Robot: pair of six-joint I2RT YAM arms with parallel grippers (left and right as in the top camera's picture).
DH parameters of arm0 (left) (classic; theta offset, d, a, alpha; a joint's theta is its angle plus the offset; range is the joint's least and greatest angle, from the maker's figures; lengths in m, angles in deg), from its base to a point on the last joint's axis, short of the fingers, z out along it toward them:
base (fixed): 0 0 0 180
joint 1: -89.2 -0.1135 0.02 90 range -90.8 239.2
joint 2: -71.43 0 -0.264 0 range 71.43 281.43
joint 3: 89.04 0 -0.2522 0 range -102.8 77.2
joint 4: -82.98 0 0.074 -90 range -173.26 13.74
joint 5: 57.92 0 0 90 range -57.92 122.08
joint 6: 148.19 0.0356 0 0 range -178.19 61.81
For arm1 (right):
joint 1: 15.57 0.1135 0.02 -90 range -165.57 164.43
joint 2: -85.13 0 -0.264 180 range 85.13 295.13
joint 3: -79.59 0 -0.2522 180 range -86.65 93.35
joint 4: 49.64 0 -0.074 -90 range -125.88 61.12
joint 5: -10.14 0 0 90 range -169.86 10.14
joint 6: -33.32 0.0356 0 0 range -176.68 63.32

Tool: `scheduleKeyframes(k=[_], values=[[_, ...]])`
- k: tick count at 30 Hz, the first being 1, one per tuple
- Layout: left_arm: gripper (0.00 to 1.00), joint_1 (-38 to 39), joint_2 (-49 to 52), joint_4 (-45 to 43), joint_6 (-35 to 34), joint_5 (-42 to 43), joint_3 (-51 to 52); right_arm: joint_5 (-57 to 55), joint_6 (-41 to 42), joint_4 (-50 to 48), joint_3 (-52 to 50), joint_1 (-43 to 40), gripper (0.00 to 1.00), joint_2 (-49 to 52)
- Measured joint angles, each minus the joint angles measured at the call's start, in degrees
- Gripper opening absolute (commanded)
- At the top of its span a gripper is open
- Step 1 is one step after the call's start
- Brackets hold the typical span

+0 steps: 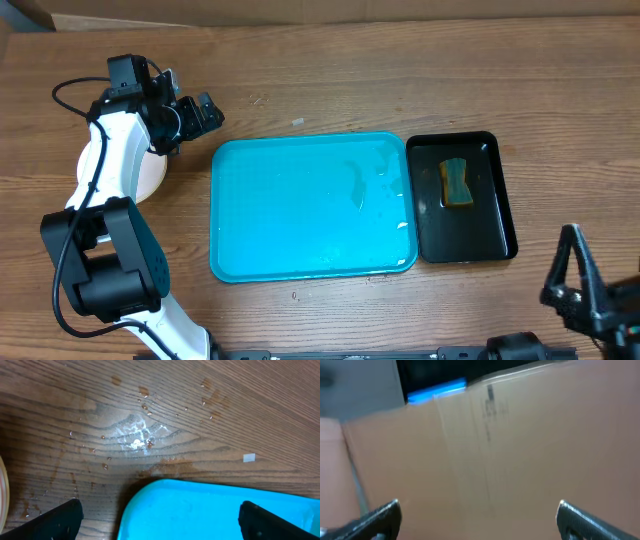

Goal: Clean dirty plates on tray and stack at the side

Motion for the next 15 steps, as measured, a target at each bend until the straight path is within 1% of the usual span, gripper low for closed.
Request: scheduleKeyframes(k=[1, 2, 4, 8, 11, 15], values=[[1.00, 0.0, 0.0, 0.0, 0.0, -0.1, 0.0, 0.2, 0.0, -6.9, -6.5, -0.9, 1.00, -2.6], [1.00, 0.0, 0.0, 0.0, 0.0, 0.0, 0.0, 0.1, -0.1, -8.4, -8.0, -1.1, 1.00, -3.1], [1.00, 0.0, 0.0, 0.0, 0.0, 0.0, 0.0, 0.4, 0.0, -18.2, -17.5, -2.3, 1.00, -5.9], [1.00, 0.0, 0.0, 0.0, 0.0, 0.0, 0.0, 1.7, 0.1, -32.2, -30.9, -4.1, 1.00, -8.7], [1.00, 0.0, 0.0, 0.0, 0.0, 0.0, 0.0, 2.2, 0.2, -38.8, -38.2, -4.9, 1.00, -10.4], [1.00, 0.0, 0.0, 0.0, 0.0, 0.0, 0.0, 2.7, 0.2, -42.1, -44.6, -5.0, 1.00, -11.7]])
